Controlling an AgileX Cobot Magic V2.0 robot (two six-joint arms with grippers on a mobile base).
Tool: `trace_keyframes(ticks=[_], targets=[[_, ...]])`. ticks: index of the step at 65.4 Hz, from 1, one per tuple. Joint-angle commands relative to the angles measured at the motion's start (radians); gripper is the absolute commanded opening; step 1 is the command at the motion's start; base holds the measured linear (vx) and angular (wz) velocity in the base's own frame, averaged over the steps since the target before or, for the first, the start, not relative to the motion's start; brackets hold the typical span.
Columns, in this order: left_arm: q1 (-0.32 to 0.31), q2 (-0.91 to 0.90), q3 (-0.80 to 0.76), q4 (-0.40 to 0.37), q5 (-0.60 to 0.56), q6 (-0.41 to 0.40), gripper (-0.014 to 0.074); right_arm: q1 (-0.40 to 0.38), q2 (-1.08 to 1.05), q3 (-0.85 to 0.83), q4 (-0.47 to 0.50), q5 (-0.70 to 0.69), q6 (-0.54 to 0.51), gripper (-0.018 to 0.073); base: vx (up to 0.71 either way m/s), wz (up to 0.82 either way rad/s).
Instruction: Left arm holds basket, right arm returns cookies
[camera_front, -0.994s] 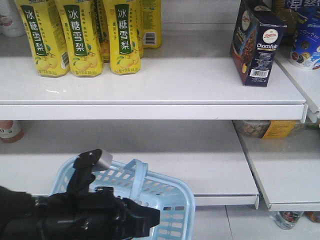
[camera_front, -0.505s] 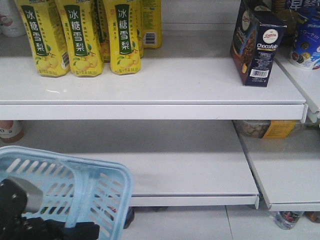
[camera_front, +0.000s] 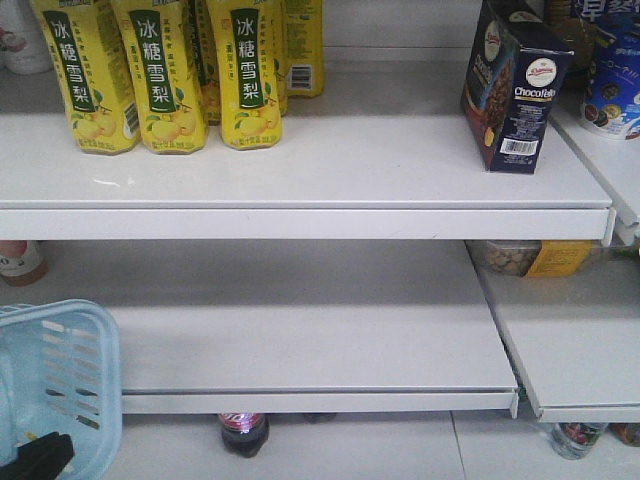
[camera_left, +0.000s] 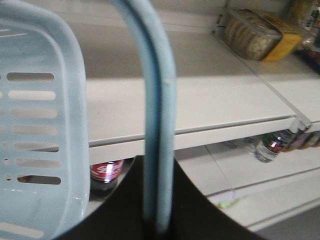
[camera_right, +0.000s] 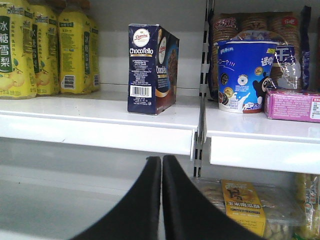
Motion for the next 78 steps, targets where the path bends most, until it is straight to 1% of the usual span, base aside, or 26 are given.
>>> trace_keyframes(ticks=[1,4,8,15,19,24,31,36,41,45,49,53,63,78], targets=[[0.058,-0.055,0.014,0.065,-0.137,-0.001,-0.0006,-0.001,0.01,-0.03,0.019,0.031,-0.008,-0.0009,0.0,0.0],[0.072,-0.08,0.037,0.1,-0.163,-0.001,-0.0006,-0.001,0.01,-0.03,0.019,0.028,-0.008,-0.0009,0.0,0.0],[0.08,-0.117,0.062,0.175,-0.194,-0.002,-0.0006,-0.001,0.01,-0.03,0.019,0.028,-0.008,-0.0009,0.0,0.0],[0.087,-0.174,0.064,0.289,-0.19,-0.001,-0.0006,-0.001,0.01,-0.03,0.019,0.029,-0.008,-0.0009,0.0,0.0],[0.117,-0.206,0.064,0.311,-0.185,-0.008,-0.0006,-0.001,0.01,-0.03,0.019,0.029,-0.008,-0.0009,0.0,0.0],[0.173,-0.243,0.064,0.333,-0.163,-0.048,-0.0006,-0.001,0.01,-0.03,0.019,0.029,-0.008,-0.0009,0.0,0.0],[0.25,-0.291,0.064,0.405,-0.099,-0.135,-0.0006,-0.001,0.01,-0.03,0.019,0.029,-0.008,-0.0009,0.0,0.0],[0.282,-0.33,0.064,0.454,-0.052,-0.202,-0.0006,-0.001,0.01,-0.03,0.019,0.029,-0.008,-0.0009,0.0,0.0],[0.308,-0.371,0.064,0.523,-0.014,-0.268,-0.0006,-0.001,0.01,-0.03,0.019,0.029,-0.008,-0.0009,0.0,0.0],[0.326,-0.396,0.064,0.553,0.01,-0.314,-0.0006,-0.001,0.01,-0.03,0.019,0.029,-0.008,-0.0009,0.0,0.0],[0.343,-0.421,0.064,0.576,0.033,-0.341,-0.0006,-0.001,0.01,-0.03,0.019,0.029,-0.008,-0.0009,0.0,0.0],[0.356,-0.443,0.064,0.582,0.047,-0.348,-0.0006,-0.001,0.01,-0.03,0.019,0.029,-0.008,-0.0009,0.0,0.0],[0.38,-0.488,0.065,0.583,0.063,-0.348,-0.0006,-0.001,0.01,-0.03,0.019,0.029,-0.008,-0.0009,0.0,0.0],[0.398,-0.49,0.065,0.579,0.074,-0.348,-0.0006,-0.001,0.01,-0.03,0.019,0.03,-0.008,-0.0009,0.0,0.0]])
